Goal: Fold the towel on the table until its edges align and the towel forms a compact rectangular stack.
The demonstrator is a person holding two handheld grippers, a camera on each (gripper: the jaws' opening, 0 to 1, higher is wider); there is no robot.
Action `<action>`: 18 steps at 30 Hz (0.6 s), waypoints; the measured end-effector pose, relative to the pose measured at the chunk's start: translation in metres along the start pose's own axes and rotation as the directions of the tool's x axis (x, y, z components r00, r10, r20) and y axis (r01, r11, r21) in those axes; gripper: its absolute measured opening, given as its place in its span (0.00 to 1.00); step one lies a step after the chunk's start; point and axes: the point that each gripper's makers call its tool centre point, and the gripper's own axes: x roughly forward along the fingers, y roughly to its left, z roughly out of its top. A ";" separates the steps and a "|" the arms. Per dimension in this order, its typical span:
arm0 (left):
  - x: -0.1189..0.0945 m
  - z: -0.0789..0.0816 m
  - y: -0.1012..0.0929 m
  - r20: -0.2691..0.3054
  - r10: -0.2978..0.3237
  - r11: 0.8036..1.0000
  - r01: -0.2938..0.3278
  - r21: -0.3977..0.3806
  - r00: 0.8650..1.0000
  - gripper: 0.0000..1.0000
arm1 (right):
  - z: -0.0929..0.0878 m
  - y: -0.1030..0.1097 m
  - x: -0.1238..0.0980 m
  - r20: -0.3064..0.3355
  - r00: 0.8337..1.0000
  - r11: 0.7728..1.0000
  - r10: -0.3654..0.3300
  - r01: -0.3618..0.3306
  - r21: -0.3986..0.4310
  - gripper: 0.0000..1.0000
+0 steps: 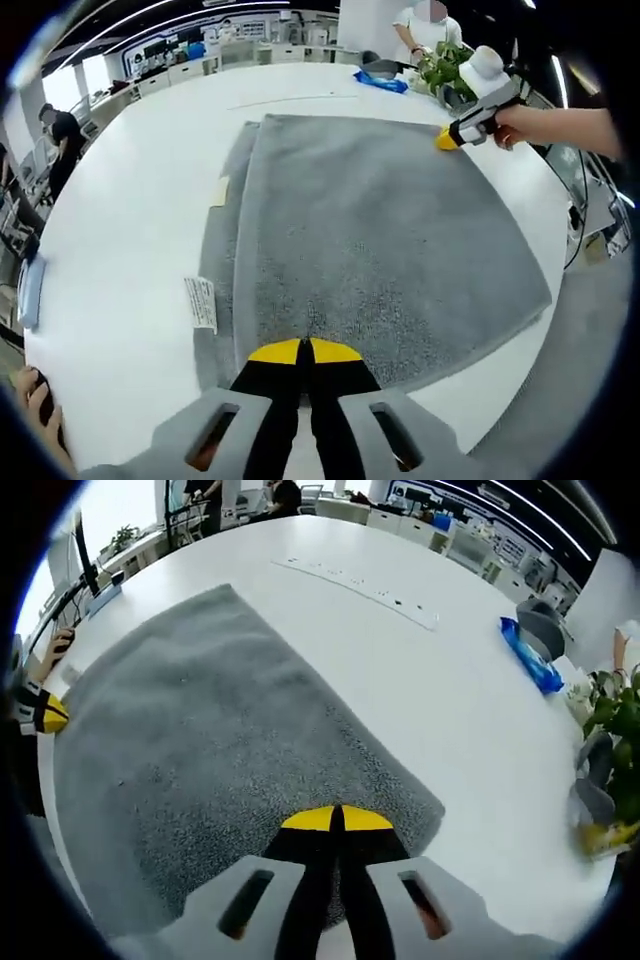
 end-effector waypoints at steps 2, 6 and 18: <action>0.001 0.001 0.000 -0.003 -0.001 1.000 0.001 0.012 1.000 0.02 | -0.002 -0.001 -0.001 0.000 1.000 1.000 -0.005 0.005 0.000 0.00; 0.002 0.003 0.000 -0.017 -0.005 1.000 0.006 0.027 1.000 0.02 | -0.006 -0.002 -0.003 -0.006 1.000 1.000 -0.013 0.013 0.004 0.00; 0.008 0.012 0.001 -0.048 0.016 0.993 -0.011 0.115 0.999 0.01 | -0.022 -0.011 -0.004 0.019 0.999 0.998 -0.047 0.046 0.042 0.00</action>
